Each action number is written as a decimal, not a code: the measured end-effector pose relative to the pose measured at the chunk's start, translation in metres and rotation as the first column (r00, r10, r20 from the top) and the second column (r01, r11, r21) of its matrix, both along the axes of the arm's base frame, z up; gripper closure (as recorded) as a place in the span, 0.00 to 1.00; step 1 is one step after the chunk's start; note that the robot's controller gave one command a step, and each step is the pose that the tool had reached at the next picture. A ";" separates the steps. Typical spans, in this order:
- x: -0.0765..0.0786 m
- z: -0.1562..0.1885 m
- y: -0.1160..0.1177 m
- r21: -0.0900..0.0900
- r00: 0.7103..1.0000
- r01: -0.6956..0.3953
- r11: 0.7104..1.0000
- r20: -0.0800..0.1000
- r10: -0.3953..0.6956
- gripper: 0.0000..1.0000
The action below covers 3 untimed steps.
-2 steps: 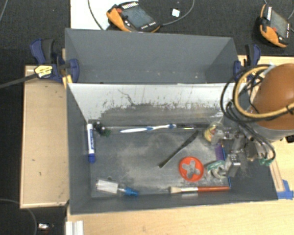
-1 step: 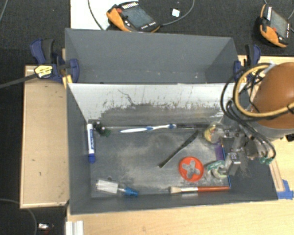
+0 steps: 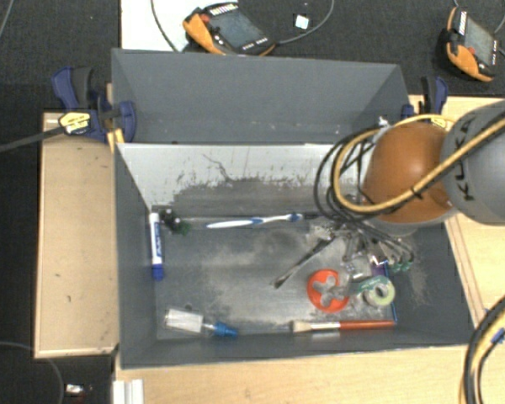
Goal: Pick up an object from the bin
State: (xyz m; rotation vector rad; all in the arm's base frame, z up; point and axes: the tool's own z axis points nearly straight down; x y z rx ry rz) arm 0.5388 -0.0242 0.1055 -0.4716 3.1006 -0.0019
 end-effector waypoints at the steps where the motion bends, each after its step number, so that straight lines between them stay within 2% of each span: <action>1: 0.028 0.057 0.005 -0.004 0.972 -0.236 0.972 0.008 0.236 0.00; 2: 0.036 -0.006 0.021 0.003 0.998 -0.055 0.998 -0.006 0.055 0.00; 3: 0.046 -0.035 -0.004 -0.007 0.845 -0.535 0.845 0.004 0.535 0.00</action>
Offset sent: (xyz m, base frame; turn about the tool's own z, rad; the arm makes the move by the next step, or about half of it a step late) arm 0.0365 0.0197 -0.0055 -0.0547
